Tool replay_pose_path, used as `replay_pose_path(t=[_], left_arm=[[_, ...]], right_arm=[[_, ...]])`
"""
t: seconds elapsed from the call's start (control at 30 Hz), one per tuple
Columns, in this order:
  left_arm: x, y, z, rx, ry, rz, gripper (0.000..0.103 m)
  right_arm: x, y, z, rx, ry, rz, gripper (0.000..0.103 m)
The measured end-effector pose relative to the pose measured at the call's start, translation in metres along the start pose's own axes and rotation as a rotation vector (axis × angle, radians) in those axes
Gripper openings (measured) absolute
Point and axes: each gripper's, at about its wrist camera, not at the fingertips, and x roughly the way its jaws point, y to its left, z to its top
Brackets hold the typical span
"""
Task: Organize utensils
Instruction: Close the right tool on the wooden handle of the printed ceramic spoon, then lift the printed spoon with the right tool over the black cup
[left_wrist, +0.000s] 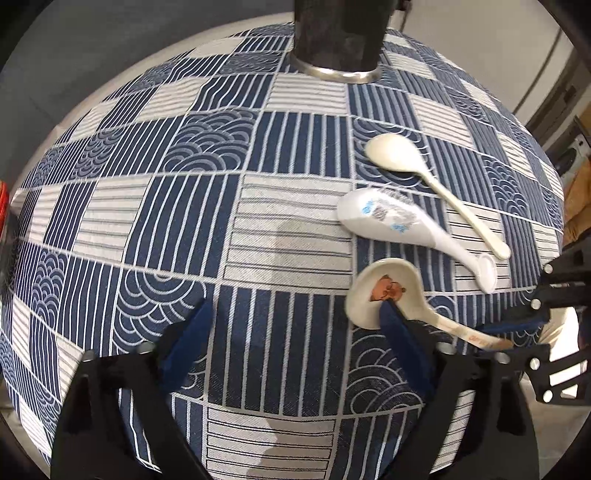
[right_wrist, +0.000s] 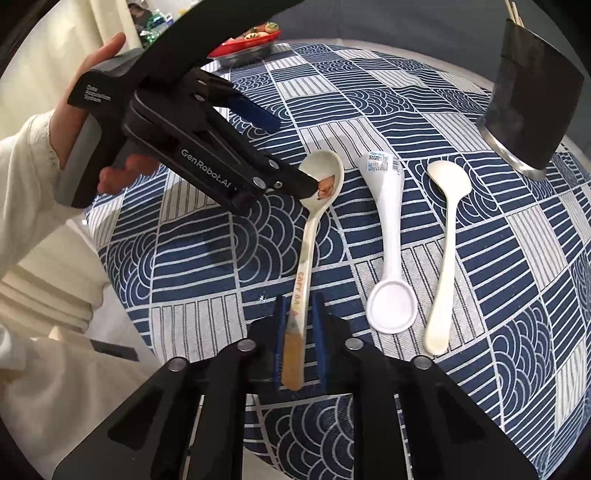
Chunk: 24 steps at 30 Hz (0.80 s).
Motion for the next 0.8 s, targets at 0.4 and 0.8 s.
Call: replay_pose_path(t=[0.4, 0.8], left_arm=[[-0.006, -0.018, 0.003, 0.075, -0.008, -0.108, 0.017], [-0.023, 0.0, 0.0, 0.012, -0.035, -0.085, 0.006]], right_arm=[[0.0, -0.017, 0.002, 0.125, -0.008, 0.085, 0.009], [-0.003, -0.022, 0.016, 0.144, -0.012, 0.074, 0.008]])
